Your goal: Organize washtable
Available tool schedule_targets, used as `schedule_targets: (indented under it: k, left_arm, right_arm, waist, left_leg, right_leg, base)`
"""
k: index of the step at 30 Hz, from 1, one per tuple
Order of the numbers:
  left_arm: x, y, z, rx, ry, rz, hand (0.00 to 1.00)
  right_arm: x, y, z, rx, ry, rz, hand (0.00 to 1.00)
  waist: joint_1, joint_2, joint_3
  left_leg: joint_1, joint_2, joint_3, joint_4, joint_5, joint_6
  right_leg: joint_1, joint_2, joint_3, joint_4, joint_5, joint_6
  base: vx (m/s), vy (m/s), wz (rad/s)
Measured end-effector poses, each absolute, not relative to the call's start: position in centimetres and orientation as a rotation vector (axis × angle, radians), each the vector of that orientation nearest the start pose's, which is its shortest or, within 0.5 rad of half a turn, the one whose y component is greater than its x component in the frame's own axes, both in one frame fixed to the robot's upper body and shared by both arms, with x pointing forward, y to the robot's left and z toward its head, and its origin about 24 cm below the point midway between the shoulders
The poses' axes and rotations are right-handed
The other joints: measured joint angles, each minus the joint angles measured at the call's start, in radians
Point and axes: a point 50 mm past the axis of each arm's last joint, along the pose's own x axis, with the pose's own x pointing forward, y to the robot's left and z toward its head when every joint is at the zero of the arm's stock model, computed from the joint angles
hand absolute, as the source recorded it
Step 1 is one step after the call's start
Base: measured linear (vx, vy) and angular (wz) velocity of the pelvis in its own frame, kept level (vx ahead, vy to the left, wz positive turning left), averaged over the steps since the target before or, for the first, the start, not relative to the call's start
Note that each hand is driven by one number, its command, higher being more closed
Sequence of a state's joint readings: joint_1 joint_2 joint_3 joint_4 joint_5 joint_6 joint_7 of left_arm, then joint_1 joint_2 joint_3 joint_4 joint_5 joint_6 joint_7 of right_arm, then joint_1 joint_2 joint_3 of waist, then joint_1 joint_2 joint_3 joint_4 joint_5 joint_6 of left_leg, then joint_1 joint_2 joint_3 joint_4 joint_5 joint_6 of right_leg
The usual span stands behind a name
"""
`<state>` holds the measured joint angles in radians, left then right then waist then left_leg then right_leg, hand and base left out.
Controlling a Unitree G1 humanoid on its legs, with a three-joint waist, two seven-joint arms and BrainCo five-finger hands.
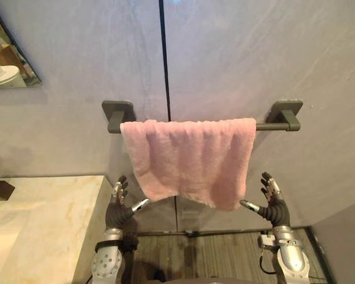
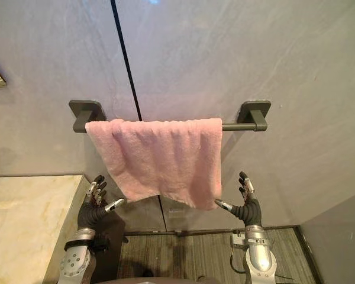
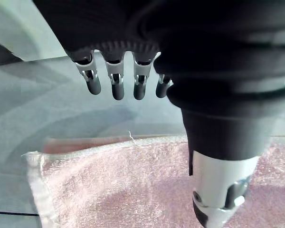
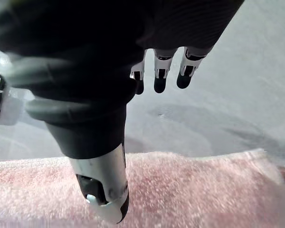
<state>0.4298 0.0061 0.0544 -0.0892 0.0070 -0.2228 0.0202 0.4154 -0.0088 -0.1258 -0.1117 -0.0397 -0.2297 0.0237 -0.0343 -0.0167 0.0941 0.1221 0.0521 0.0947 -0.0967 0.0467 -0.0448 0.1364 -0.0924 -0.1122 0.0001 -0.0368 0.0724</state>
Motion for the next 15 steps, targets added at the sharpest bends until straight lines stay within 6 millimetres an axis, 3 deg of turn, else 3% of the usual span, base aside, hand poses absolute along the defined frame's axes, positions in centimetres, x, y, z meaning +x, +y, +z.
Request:
schedule_targets:
  k: [7, 15]
  left_arm:
    - [14.3, 19.6, -1.1, 0.058, 0.167, 0.216, 0.00]
    - [12.3, 20.1, -7.7, 0.066, 0.484, 0.207, 0.00]
  right_arm:
    - [14.1, -20.5, -0.9, -0.150, 0.174, -0.198, 0.00]
    - [11.9, -20.4, -8.1, -0.162, 0.521, -0.148, 0.00]
  waist:
    - [0.003, 0.001, -0.016]
    - [0.020, 0.000, -0.046]
  left_leg:
    - [0.006, 0.001, 0.008, 0.000, -0.012, 0.008]
    - [0.023, -0.003, 0.008, -0.002, -0.011, 0.007]
  right_leg:
    - [0.002, -0.005, -0.002, 0.030, -0.023, 0.003]
    - [0.017, -0.011, -0.007, 0.040, -0.037, 0.007]
  base:
    - [0.00, 0.000, 0.00]
    - [0.00, -0.001, 0.01]
